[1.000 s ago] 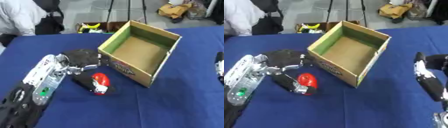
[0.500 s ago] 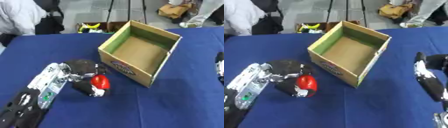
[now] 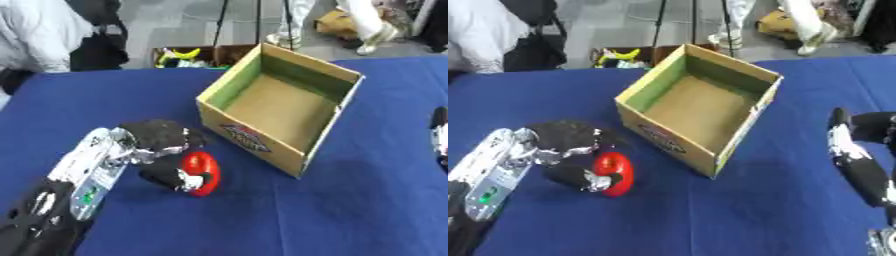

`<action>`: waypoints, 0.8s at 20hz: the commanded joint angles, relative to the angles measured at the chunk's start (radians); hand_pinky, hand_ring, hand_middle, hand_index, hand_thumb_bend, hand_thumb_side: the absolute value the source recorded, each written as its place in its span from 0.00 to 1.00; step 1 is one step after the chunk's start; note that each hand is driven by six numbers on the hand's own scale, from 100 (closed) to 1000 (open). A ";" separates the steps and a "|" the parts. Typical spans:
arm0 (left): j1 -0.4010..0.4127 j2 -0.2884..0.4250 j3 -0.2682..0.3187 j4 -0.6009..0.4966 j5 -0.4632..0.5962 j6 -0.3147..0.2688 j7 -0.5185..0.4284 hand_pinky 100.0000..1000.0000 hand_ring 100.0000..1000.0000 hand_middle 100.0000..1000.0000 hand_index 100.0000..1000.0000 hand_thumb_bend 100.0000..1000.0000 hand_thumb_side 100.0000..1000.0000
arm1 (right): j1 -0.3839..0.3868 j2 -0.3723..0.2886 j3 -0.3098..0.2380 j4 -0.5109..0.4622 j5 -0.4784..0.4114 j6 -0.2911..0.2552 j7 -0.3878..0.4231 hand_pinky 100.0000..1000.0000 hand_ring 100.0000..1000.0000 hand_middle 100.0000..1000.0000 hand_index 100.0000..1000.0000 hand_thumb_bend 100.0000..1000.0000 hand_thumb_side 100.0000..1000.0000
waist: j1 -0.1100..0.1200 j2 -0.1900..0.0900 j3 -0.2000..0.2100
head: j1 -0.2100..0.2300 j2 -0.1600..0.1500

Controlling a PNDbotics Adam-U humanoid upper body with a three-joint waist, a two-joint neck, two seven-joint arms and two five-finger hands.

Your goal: Pick up objects on the table and place them in the box.

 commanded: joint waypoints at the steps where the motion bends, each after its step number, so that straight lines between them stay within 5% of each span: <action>1: -0.011 0.016 0.003 -0.008 0.006 -0.154 -0.151 0.20 0.57 0.84 1.00 0.35 1.00 | -0.010 -0.013 0.000 -0.021 -0.003 -0.001 -0.001 0.55 0.44 0.36 0.49 0.21 0.37 | -0.005 -0.016 -0.001 | 0.005 -0.013; 16: -0.018 -0.012 -0.011 0.081 0.049 -0.148 -0.151 0.10 0.46 0.77 0.96 0.38 1.00 | -0.008 -0.010 0.000 -0.021 -0.003 -0.002 -0.002 0.55 0.44 0.36 0.49 0.21 0.36 | -0.003 -0.013 -0.008 | 0.012 -0.020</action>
